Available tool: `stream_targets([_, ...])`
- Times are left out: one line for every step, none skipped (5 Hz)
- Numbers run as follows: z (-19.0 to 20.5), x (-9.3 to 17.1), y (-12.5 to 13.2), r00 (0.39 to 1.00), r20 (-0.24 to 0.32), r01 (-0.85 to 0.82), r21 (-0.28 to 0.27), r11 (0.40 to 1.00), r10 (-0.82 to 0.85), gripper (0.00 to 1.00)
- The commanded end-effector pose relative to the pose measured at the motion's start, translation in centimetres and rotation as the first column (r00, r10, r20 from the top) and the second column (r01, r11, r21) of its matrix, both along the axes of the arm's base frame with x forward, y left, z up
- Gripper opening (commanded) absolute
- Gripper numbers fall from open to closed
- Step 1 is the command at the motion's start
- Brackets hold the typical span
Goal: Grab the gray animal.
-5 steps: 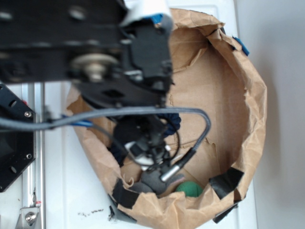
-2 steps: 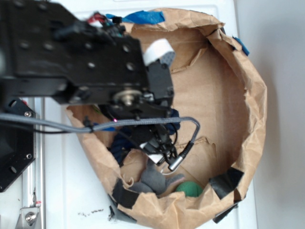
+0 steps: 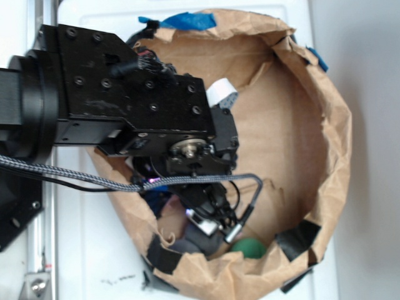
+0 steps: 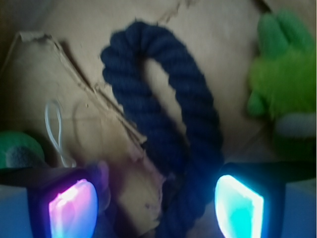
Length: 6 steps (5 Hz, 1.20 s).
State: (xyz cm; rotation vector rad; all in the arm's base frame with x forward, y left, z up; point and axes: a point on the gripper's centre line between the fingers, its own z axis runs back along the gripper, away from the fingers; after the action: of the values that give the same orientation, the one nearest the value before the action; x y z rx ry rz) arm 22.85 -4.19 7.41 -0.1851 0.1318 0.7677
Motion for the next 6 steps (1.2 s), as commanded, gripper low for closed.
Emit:
stream_targets([1.6, 1.5, -2.7, 0.999, -0.001, -0.053, -0.04, 0.998, 0.053, 1.0])
stream_targets([1.4, 1.8, -3.6, 0.999, -0.005, -0.052, -0.038, 0.998, 0.052, 1.0])
stream_targets([1.3, 1.8, -4.2, 0.999, -0.031, -0.018, -0.058, 0.998, 0.016, 1.0])
stream_targets([1.3, 1.8, -4.2, 0.999, -0.031, -0.018, -0.058, 0.998, 0.016, 1.0])
stream_targets([1.3, 1.8, -4.2, 0.999, -0.031, -0.018, -0.058, 0.998, 0.016, 1.0])
stream_targets([1.3, 1.8, -4.2, 0.999, -0.031, -0.018, -0.058, 0.998, 0.016, 1.0])
